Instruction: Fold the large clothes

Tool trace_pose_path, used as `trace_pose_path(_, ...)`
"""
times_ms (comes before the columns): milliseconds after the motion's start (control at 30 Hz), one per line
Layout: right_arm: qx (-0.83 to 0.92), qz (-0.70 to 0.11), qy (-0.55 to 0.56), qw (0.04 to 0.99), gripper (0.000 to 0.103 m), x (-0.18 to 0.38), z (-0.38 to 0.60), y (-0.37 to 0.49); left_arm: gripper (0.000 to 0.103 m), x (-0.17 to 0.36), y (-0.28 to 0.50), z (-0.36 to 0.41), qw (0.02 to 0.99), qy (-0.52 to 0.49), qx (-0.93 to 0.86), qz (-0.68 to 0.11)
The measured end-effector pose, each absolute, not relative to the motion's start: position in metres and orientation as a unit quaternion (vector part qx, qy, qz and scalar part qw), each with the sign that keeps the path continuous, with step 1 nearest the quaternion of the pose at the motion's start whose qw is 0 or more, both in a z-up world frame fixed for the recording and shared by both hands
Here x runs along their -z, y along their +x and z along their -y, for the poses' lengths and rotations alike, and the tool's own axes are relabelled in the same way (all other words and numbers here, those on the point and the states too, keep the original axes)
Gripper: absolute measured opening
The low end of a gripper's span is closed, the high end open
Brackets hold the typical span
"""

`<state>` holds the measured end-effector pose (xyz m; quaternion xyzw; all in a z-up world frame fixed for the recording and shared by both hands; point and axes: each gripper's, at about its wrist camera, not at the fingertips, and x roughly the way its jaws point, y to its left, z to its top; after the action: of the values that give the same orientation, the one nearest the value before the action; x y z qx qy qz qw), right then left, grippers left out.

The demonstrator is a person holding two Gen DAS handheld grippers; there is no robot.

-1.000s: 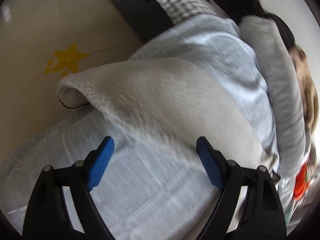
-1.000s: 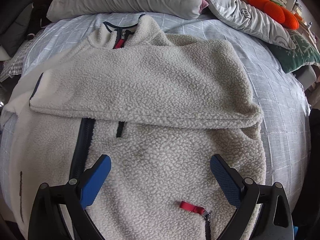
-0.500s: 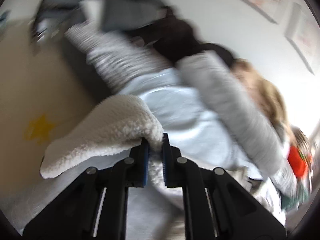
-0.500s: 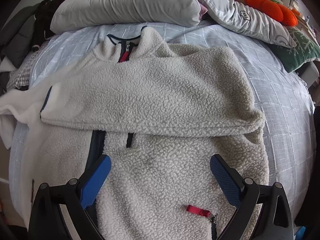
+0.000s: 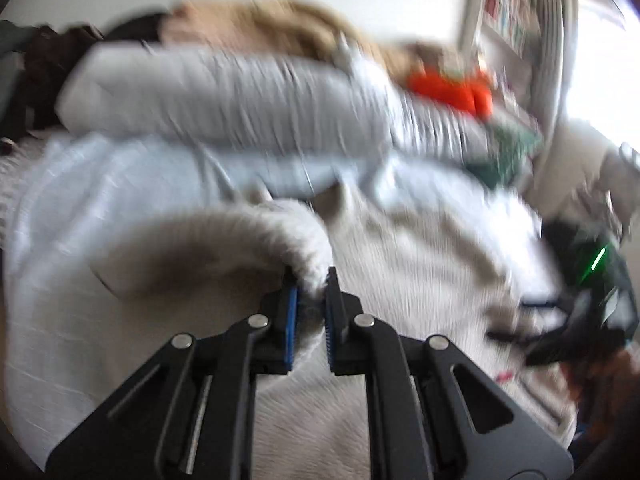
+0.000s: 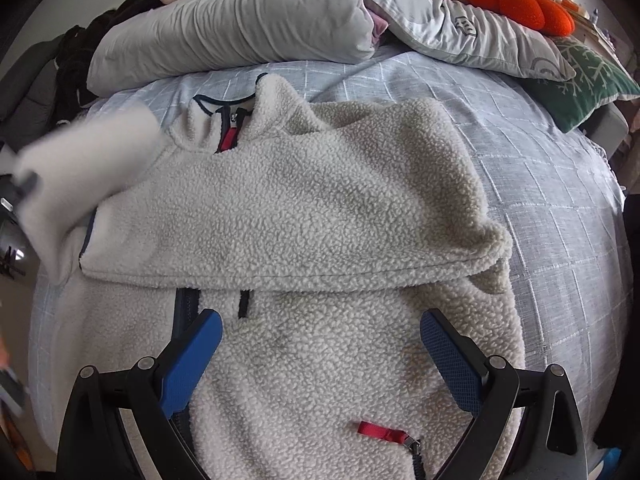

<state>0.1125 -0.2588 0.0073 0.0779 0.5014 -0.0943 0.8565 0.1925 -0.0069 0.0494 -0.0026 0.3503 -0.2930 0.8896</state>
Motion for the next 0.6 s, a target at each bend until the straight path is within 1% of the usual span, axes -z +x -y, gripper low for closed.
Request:
trace_pose_path(100,0.097,-0.502,0.078,0.856,0.101,-0.007,0.263,0.113,0.020,0.015,0.198,0.038,0.846,0.018,0.309,-0.434)
trace_pose_path(133,0.098,-0.502,0.077,0.856,0.101,-0.007,0.264,0.113,0.022,0.028,0.196,0.042,0.836,0.027,0.306,-0.454)
trace_pose_path(167,0.099,-0.504,0.077,0.855,0.101,-0.007,0.265,0.113,0.025,0.045,0.193,0.047,0.827,0.046,0.303,-0.471)
trace_pose_path(200,0.098,-0.505,0.077,0.854,0.101,-0.007,0.266,0.114,0.026,0.048,0.184,0.049,0.831,0.057,0.308,-0.459)
trace_pose_path(233,0.098,-0.505,0.077,0.854,0.101,-0.007,0.266,0.115,0.034,0.044,0.179,0.049,0.836,0.068,0.312,-0.447)
trace_pose_path(267,0.096,-0.506,0.076,0.854,0.101,-0.007,0.266,0.116,0.046,0.036,0.176,0.050,0.830,0.073,0.317,-0.453)
trace_pose_path(300,0.093,-0.505,0.074,0.855,0.101,-0.008,0.265,0.116,0.052,0.028,0.174,0.049,0.824,0.076,0.318,-0.463)
trace_pose_path(333,0.090,-0.503,0.070,0.856,0.101,-0.010,0.263,0.116,0.063,0.021,0.171,0.048,0.819,0.084,0.315,-0.472)
trace_pose_path(367,0.086,-0.502,0.066,0.858,0.101,-0.011,0.261,0.116,0.069,0.012,0.166,0.047,0.816,0.101,0.305,-0.480)
trace_pose_path(467,0.070,-0.499,0.046,0.862,0.101,-0.017,0.249,0.118,0.076,-0.010,0.151,0.028,0.821,0.142,0.284,-0.474)
trace_pose_path(533,0.052,-0.493,0.045,0.867,0.101,-0.024,0.239,0.120,0.081,-0.020,0.144,0.010,0.827,0.142,0.269,-0.472)
trace_pose_path(600,0.030,-0.488,0.056,0.871,0.101,-0.030,0.227,0.125,0.082,-0.023,0.148,-0.019,0.837,0.127,0.241,-0.474)
